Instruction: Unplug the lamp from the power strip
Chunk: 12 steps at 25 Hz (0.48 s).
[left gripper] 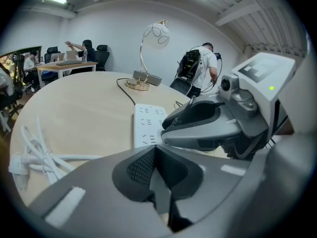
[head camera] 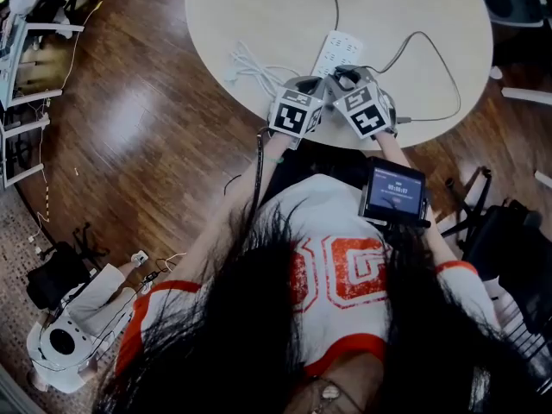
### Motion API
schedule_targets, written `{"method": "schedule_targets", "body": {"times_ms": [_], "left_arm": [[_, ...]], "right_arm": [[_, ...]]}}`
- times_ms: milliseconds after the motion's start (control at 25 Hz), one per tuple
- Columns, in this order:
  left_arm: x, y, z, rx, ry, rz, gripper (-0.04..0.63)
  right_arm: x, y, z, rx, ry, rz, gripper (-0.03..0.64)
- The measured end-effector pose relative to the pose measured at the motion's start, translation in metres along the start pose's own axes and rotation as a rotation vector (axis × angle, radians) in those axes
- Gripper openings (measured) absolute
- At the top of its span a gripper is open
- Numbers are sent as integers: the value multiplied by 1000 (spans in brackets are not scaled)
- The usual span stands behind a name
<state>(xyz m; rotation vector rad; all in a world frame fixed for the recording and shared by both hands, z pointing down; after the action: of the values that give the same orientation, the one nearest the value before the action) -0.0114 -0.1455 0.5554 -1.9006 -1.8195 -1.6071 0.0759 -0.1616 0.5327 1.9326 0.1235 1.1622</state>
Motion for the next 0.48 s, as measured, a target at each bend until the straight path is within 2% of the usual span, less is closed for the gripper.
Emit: {"method": "schedule_targets", "body": {"times_ms": [280, 480], "left_arm": [[2, 1, 4, -7, -7, 4, 0], [0, -1, 3, -5, -20, 19, 0]], "right_arm": [[5, -7, 3, -2, 62, 55, 84], [0, -12, 3, 10, 42, 88, 83]]}}
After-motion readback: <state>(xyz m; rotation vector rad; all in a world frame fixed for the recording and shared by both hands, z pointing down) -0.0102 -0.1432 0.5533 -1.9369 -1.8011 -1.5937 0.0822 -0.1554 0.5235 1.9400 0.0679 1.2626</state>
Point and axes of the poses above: the fingertips, and each gripper's own axes: y forward along the fingers, z to its right, x out of its underside, the point moved 7 cm from there along -y, backward along the fingers, and after that the axes turned 15 degrees about x, right-handed, at the moved point
